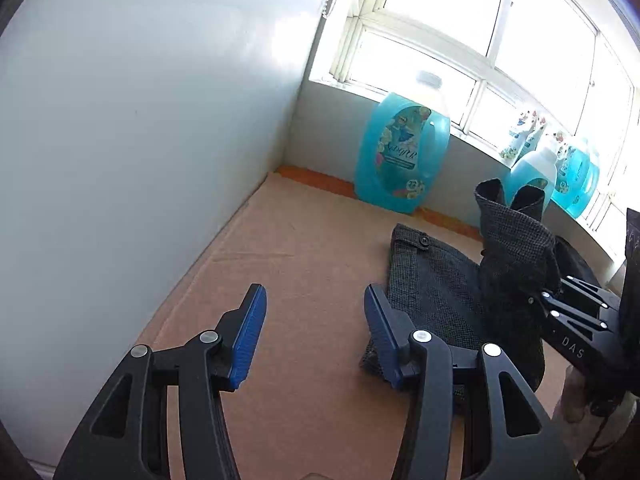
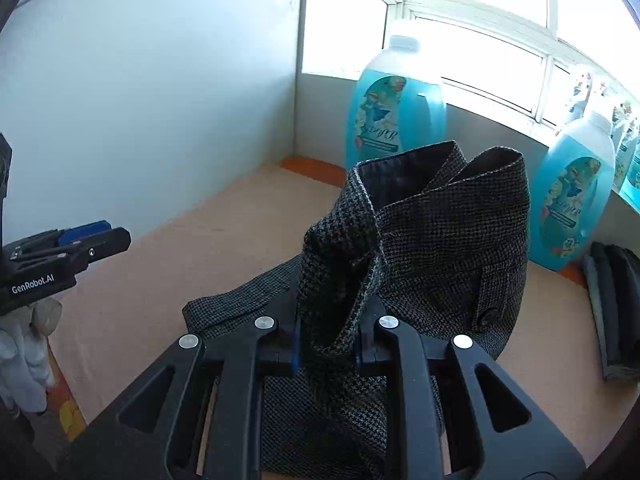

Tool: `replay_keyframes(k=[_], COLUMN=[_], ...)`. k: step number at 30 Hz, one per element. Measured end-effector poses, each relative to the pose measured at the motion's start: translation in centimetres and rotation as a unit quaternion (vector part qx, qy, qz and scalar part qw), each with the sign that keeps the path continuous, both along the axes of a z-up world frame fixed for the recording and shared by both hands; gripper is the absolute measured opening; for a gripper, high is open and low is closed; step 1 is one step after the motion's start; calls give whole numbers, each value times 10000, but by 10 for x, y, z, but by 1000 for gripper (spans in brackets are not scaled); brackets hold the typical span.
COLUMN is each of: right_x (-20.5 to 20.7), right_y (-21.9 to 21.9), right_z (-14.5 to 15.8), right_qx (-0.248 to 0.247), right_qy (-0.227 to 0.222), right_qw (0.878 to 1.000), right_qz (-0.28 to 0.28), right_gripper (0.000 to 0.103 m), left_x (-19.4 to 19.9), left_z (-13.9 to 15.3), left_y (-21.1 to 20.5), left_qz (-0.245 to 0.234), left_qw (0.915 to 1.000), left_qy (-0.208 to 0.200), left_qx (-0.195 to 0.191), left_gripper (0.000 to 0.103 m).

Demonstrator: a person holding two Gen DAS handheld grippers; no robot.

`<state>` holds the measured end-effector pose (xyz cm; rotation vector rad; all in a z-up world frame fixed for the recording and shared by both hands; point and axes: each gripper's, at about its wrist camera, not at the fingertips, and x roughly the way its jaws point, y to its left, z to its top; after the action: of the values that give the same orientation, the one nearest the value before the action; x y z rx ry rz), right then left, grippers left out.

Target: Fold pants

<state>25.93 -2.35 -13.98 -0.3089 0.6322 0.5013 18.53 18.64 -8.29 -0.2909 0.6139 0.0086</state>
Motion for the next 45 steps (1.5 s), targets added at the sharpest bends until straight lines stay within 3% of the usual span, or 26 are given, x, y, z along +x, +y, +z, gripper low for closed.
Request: replay_keyframes(k=[5,8,10,11,13,14,17,20,27,35,36,38,40,45], right_x=[-1,-1,-2,-2,-6,-10,-20,-16,53,122,127,135,144,169], right_y=[42,45,43,41,30,22,-9,-42,-86,-69,-63,-49,-35,-6], right_z=[-40,-50,-50,-48,-38,-30,-7,11,23,10,6,-3,-13,-44], right_qx=[-659,-717,-650,-589,-269,-52,587,872,916,654,603,444,283,-233], right_qy=[241,255,354,450,618,645,716,564,698,1319,1382,1407,1450,1389], right_qw=[9968,9961,9955,9949,9932,9926,9877,9884,9922,9870,9860,9859,9853,9873], right_qz=[393,443,592,688,950,1026,1258,1105,471,641,707,790,860,732], right_gripper=[17,17,24,25,42,45,46,46,46,46,46,46,46,46], left_x=[-6,-7,-7,-6,-6,-6,-7,-5,7,37,38,39,39,35], left_z=[-2,-3,-3,-3,-2,-1,-1,1,7,-13,-17,-24,-30,-47], left_y=[6,6,6,5,3,2,-6,-21,-72,-91,-91,-89,-86,-78], left_qz=[76,81,68,56,38,16,-82,-293,-936,-1262,-1263,-1240,-1241,-1089], left_qw=[10000,9999,10000,10000,10000,10000,10000,9996,9950,9901,9902,9903,9902,9910], left_qy=[24,22,20,19,7,-4,-22,-27,-97,293,321,385,445,582], left_qx=[57,60,55,52,31,14,3,30,339,532,507,499,463,526], left_gripper=[50,50,50,50,50,50,50,50,50,54,53,32,23,20])
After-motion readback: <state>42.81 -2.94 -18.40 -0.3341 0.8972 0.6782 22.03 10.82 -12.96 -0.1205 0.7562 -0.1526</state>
